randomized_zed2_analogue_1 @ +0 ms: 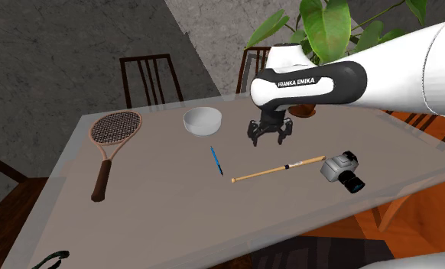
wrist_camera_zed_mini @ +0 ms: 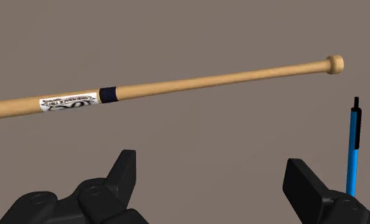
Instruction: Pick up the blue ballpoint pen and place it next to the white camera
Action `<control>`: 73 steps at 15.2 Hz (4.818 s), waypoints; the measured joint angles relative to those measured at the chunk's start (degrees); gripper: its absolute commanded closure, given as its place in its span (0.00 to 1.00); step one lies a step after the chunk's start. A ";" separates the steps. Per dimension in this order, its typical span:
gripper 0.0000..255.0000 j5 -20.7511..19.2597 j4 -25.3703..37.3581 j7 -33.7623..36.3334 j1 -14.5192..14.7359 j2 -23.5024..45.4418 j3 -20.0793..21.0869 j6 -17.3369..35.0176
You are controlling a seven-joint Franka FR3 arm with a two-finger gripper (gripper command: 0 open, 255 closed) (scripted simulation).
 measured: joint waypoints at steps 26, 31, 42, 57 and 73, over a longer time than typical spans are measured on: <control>0.00 -14.93 24.31 11.96 10.07 36.12 6.28 14.35; 0.00 -15.01 24.23 11.99 10.08 36.25 6.23 14.58; 1.00 -15.01 24.23 11.98 10.07 36.25 6.23 14.58; 1.00 -12.63 28.72 10.40 9.45 32.12 7.31 6.31; 1.00 -10.84 37.46 8.99 9.25 29.18 7.95 -5.10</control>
